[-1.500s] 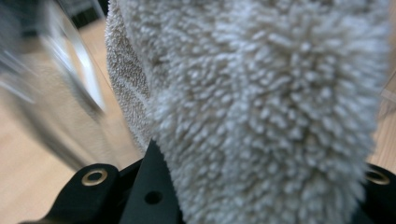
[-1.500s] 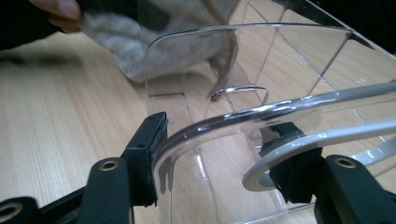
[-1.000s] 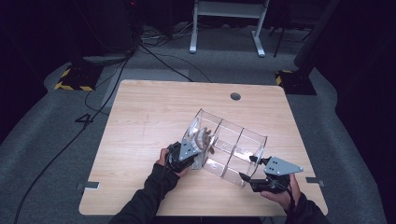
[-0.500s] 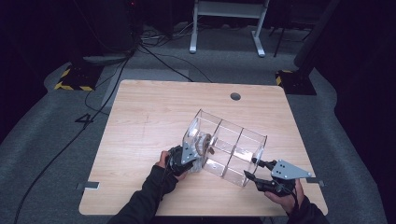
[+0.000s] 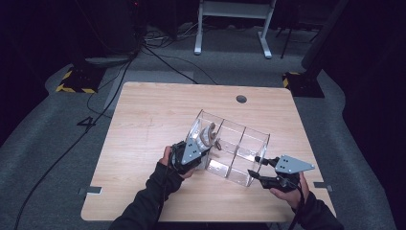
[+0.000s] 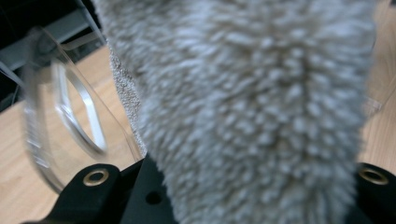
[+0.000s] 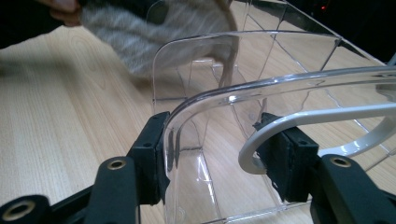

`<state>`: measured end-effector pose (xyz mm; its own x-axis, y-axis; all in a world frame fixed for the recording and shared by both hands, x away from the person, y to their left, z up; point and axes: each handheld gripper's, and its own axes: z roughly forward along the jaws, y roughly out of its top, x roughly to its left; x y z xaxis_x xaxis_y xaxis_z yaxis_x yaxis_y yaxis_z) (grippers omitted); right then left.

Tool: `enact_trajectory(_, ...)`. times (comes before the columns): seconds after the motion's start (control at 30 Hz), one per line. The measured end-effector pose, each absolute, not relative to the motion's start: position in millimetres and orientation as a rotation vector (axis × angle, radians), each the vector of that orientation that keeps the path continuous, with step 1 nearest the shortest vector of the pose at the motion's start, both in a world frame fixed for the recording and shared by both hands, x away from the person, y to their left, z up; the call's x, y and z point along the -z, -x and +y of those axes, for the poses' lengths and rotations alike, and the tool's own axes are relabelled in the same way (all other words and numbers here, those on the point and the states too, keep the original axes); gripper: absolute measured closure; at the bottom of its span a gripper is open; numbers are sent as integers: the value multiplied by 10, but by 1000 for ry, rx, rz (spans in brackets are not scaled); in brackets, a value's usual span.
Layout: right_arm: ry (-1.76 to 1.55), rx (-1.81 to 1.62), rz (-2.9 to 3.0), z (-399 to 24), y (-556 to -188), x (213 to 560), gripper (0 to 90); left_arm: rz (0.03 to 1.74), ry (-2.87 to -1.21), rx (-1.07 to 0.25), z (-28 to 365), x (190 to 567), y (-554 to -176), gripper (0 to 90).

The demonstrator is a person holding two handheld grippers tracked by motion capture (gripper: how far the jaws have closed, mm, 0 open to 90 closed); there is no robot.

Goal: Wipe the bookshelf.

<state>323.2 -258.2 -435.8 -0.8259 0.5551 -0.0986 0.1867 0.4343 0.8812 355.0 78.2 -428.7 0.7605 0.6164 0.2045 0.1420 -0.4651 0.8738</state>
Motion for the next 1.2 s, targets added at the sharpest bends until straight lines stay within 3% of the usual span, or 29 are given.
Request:
enact_trajectory(0.2,-600,-1324,2366,-2446,-3408,4326,443,627,-1948,-669,957,4108,-3626,778)
enact_trajectory(0.43,-636,-1279,2300,-2465,-3308,4285,365,636,-2083,-649,949,4418,-3632,774)
enact_trajectory(0.5,-683,-1311,2267,-2532,-3254,4274,372,635,-2132,-630,904,4529,-3640,774)
enact_trajectory(0.6,-677,-1307,2263,-2555,-3203,4288,489,626,-2188,-607,825,4671,-3660,774)
enact_trajectory(0.73,-690,-1312,2286,-2554,-3211,4306,529,629,-2229,-583,778,4780,-3691,774)
enact_trajectory(0.93,-692,-1309,2271,-2548,-3241,4322,534,653,-2243,-518,821,4857,-3694,777)
enact_trajectory(1.1,-688,-1305,2278,-2539,-3248,4324,508,614,-2288,-520,832,4822,-3594,776)
enact_trajectory(1.13,-688,-1299,2278,-2524,-3262,4332,459,612,-2282,-532,841,4792,-3567,774)
enact_trajectory(1.2,-696,-1274,2275,-2509,-3275,4337,457,609,-2233,-575,853,4655,-3544,773)
